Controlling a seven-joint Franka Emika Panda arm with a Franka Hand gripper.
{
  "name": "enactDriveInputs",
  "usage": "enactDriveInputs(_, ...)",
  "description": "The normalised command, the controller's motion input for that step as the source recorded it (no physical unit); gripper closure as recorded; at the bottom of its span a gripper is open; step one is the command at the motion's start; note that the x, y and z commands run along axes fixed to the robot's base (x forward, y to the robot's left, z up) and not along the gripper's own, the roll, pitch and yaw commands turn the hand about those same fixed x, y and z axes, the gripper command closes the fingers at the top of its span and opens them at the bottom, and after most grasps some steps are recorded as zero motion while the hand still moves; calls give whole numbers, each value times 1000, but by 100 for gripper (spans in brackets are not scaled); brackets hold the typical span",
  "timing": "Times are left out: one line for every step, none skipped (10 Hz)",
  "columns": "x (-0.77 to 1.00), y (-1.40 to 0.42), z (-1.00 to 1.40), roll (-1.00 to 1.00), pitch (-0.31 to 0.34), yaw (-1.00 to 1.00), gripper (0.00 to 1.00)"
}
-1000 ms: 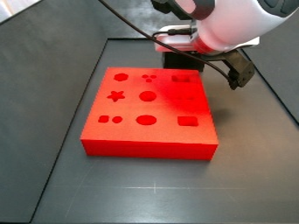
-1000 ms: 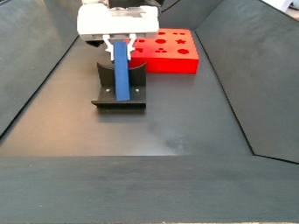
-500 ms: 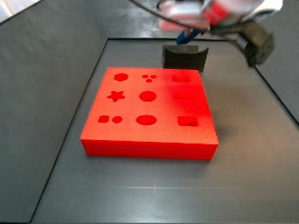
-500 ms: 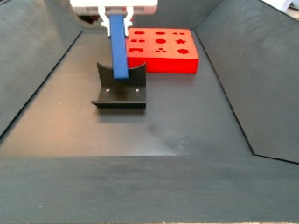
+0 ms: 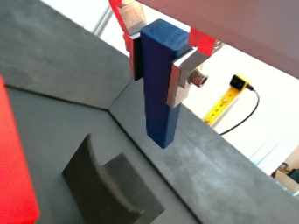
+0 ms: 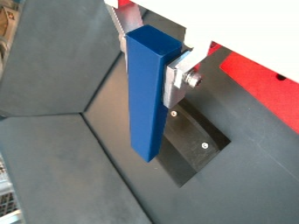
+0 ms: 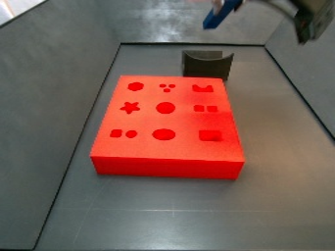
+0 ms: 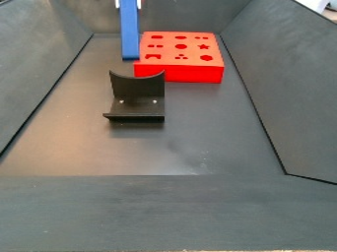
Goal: Pick up the rectangle object. Move up. Place the rectangle object on the fixture. Regrasp the rectangle object. Move to above the board. Insert the rectangle object.
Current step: Move to above the board.
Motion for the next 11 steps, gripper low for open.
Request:
enactDriveInputs(8,-102,1000,-38,62,-11,100)
enactDriveInputs(9,-98,1000,-38,87,1,100)
enactDriveInputs(10,-91,1000,-30,114,16,100)
enactDriveInputs(14,-91,1000,-29,122,24,100)
enactDriveInputs(22,-84,1000,-25,142,44,100)
enactDriveInputs(31,-84,1000,-26,154,57,100)
enactDriveInputs(42,-79,992,-24,160,80,100)
enactDriveInputs(38,-64,821,-24,155,93,100)
enactDriveInputs(34,-46,648,-23,149,107,100)
enactDriveInputs(29,-36,478,-26,137,116,100)
enactDriveInputs(26,-28,260,-37,118,124,100)
